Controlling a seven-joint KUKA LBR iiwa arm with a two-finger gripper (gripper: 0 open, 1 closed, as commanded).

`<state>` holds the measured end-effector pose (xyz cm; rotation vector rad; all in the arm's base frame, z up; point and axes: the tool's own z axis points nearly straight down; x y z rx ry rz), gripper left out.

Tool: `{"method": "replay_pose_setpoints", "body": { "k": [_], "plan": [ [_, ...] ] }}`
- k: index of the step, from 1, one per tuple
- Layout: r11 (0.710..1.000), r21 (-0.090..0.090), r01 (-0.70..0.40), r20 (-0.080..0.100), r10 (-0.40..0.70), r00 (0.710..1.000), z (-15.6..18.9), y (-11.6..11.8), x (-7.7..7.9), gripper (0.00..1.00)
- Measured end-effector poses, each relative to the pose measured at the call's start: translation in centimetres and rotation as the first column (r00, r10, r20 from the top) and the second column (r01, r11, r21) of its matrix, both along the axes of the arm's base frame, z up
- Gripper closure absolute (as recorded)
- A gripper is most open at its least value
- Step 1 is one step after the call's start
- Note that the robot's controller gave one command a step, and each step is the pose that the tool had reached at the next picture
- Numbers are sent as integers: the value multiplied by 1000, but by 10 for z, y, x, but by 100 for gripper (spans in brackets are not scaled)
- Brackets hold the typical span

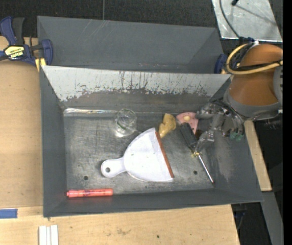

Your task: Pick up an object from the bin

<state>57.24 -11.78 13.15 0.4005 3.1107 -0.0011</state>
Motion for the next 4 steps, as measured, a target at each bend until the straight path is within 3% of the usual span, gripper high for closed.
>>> {"method": "replay_pose_setpoints", "body": {
  "k": [1, 2, 4],
  "plan": [
    [990, 0, -140, -2, 140, 990, -20, 2, 6, 0],
    [979, 1, 206, -2, -206, 979, -52, 14, 20, 100],
    [979, 1, 205, -3, -205, 979, -48, 14, 19, 100]
  ]
}}
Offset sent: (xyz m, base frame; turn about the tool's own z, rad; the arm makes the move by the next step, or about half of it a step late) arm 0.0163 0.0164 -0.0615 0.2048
